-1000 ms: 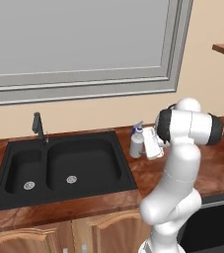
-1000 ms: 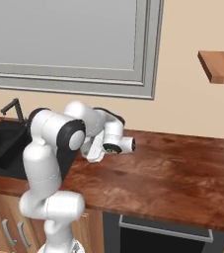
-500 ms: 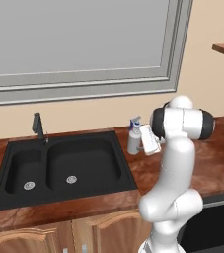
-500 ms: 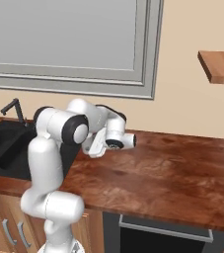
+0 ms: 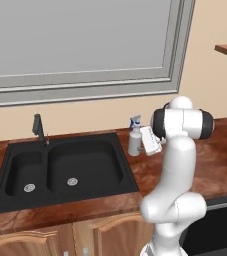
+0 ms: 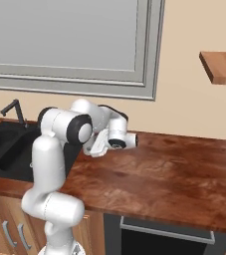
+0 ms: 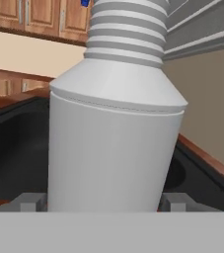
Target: Locate and retrieve the soap dispenser and spray from the cabinet. Place them next to the sink.
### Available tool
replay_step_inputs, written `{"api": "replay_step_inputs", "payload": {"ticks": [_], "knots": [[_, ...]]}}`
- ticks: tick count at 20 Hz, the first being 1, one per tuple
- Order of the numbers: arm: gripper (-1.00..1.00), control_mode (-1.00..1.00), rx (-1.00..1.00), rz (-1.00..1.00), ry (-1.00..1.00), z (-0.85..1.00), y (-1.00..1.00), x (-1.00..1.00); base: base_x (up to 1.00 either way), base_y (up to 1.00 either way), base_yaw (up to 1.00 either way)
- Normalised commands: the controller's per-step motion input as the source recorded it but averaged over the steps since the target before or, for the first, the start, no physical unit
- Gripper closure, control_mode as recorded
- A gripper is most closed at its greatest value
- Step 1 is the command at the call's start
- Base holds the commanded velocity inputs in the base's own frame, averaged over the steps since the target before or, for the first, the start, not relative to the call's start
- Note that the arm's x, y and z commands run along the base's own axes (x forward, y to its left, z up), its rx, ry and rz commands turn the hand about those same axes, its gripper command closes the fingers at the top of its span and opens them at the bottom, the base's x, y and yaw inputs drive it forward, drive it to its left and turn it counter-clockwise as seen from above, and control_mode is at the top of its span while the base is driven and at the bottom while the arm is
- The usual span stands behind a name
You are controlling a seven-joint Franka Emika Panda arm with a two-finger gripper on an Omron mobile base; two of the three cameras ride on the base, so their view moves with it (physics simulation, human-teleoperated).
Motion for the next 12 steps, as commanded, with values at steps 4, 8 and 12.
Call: {"api": "replay_step_inputs", "payload": {"ticks": [4,8,12], "knots": [[1.0,-1.0,0.02,0.02,-0.03,-0.47,0.0,0.22,0.0,0.0,0.0],[1.0,-1.0,0.03,0.01,-0.03,-0.35,0.0,0.16,0.0,0.0,0.0],[-1.0,-1.0,0.04,0.02,-0.01,-0.27,0.0,0.12,0.0,0.0,0.0]]}}
